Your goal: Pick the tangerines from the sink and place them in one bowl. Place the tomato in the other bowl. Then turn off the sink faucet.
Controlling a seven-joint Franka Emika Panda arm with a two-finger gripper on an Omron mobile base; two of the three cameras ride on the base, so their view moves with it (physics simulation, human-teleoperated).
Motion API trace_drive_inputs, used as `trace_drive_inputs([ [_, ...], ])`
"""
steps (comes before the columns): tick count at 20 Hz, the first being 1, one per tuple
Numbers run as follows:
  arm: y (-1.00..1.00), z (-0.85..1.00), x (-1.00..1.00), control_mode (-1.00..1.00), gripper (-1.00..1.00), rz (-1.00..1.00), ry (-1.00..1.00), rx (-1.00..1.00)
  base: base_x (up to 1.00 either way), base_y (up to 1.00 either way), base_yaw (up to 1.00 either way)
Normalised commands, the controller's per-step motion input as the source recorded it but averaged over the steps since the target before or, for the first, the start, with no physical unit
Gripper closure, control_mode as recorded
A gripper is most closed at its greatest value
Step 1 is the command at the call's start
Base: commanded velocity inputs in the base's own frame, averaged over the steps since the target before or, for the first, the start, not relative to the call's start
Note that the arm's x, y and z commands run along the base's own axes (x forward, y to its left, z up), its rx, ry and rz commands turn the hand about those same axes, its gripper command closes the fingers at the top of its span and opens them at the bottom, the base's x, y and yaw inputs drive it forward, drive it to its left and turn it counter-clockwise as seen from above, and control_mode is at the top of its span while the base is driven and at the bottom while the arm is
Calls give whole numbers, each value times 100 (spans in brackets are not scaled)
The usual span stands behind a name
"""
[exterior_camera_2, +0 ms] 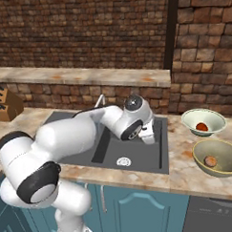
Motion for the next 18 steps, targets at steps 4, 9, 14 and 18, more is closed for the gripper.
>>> trace_drive_inputs([
  [4, -86, 6, -60, -100, 100, 0, 0, 2, 0, 0, 0],
  [9, -79, 11, -64, -100, 100, 0, 0, 1, 0, 0, 0],
  [14, -48, 20, -27, -100, 100, 1, 0, 0, 0, 0, 0],
  [18, -45, 1, 0, -100, 100, 0, 0, 0, 0, 0, 0],
])
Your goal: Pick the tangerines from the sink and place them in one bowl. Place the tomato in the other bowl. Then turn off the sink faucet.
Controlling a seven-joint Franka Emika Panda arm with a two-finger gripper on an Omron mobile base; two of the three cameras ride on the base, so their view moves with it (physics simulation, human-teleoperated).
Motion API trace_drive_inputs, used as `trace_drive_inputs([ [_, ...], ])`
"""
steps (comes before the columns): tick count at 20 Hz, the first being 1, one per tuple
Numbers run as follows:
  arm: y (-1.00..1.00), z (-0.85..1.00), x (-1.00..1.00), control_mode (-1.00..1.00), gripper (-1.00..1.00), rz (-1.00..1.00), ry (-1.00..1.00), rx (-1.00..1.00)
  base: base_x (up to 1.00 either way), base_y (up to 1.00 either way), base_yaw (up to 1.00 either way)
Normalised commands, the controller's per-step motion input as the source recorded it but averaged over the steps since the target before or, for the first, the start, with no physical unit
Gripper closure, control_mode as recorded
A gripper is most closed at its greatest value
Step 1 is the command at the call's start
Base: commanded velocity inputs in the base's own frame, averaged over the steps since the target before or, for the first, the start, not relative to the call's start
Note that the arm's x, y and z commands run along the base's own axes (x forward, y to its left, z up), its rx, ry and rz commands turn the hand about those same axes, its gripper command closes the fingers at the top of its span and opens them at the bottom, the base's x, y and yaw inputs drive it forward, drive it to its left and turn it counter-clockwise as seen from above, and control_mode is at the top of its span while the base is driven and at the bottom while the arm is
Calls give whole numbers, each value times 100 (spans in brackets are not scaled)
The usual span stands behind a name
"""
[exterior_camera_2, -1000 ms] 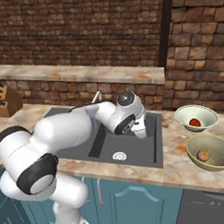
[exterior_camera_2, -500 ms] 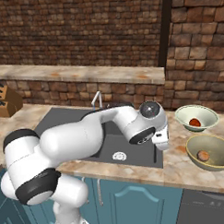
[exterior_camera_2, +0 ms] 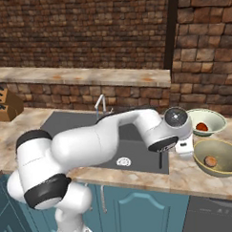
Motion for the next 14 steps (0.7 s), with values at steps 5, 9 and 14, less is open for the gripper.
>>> trace_drive_inputs([
  [5, -43, -4, 1, -100, 100, 0, 4, 0, 0, 0, 0],
  [9, -35, -17, 4, -100, 100, 0, 1, -1, 0, 0, 0],
  [14, -30, -24, 3, -100, 100, 0, 0, 0, 0, 0, 0],
])
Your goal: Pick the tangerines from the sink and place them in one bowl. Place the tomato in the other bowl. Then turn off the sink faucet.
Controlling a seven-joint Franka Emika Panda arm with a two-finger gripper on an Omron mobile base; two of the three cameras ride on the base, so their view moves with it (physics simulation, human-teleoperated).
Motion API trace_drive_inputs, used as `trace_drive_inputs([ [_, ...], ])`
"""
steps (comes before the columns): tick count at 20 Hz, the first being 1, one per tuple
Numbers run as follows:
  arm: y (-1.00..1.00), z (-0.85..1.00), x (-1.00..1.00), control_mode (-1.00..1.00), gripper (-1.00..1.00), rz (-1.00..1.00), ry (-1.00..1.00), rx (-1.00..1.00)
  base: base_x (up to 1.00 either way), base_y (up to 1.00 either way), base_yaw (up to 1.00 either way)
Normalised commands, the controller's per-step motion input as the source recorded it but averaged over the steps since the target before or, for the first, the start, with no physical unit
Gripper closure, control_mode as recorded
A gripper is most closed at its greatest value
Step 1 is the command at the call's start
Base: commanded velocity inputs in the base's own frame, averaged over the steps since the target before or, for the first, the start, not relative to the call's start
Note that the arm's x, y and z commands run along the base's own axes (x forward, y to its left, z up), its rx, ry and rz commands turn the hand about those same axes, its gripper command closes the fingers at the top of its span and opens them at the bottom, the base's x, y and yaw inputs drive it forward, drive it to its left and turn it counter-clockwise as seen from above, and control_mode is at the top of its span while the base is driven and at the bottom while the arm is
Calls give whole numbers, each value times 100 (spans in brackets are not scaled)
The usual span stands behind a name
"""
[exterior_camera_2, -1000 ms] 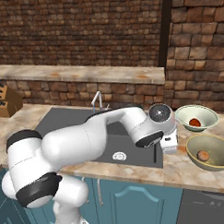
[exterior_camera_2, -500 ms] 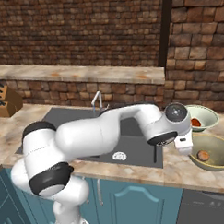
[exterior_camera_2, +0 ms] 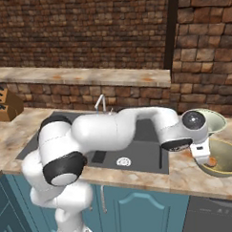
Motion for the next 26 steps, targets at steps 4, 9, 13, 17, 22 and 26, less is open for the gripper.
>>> trace_drive_inputs([
  [4, -33, -22, 15, -100, 100, 0, 0, 0, 0, 0, 0],
  [9, -45, -22, 20, -100, 100, 0, 0, 4, 0, 0, 0],
  [13, -78, -11, 10, -100, 100, 0, 0, 16, 0, 0, 0],
  [17, -98, 18, 0, -100, 100, 5, 0, 35, 0, 0, 0],
  [22, -97, 62, 0, -100, -100, 10, 0, 45, 0, 0, 0],
  [26, -45, 57, 0, -100, -100, 3, -1, 24, 0, 0, 0],
])
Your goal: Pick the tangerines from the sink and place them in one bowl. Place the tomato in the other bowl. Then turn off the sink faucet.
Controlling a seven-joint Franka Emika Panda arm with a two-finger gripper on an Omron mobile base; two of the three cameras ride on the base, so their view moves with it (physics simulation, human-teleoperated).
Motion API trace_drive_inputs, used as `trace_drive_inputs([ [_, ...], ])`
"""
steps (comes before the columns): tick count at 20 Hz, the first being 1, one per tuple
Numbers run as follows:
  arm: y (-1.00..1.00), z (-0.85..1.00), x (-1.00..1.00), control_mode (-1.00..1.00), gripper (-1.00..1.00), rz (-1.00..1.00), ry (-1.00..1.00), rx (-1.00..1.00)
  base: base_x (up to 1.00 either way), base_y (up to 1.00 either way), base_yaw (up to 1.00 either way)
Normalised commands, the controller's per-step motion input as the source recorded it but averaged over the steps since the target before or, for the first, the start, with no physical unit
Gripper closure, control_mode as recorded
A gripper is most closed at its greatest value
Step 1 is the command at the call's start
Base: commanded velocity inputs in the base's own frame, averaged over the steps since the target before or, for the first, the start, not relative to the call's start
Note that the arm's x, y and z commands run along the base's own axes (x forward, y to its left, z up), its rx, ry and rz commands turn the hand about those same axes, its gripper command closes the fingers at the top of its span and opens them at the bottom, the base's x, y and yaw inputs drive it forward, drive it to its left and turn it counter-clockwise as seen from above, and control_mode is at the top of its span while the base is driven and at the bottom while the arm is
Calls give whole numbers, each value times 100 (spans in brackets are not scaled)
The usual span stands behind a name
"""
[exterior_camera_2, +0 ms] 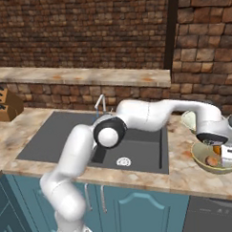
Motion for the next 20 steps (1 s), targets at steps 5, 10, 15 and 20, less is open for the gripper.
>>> trace_drive_inputs([
  [5, 8, 22, 0, -100, -100, 2, -11, 8, 0, 0, 0],
  [10, 52, -2, -1, -100, -100, 1, -14, 0, 0, 0, 0],
  [15, 95, 17, -6, -100, -100, 20, -19, -7, 0, 0, 0],
  [20, 100, 0, 0, -100, -100, 19, -22, -25, 0, 0, 0],
])
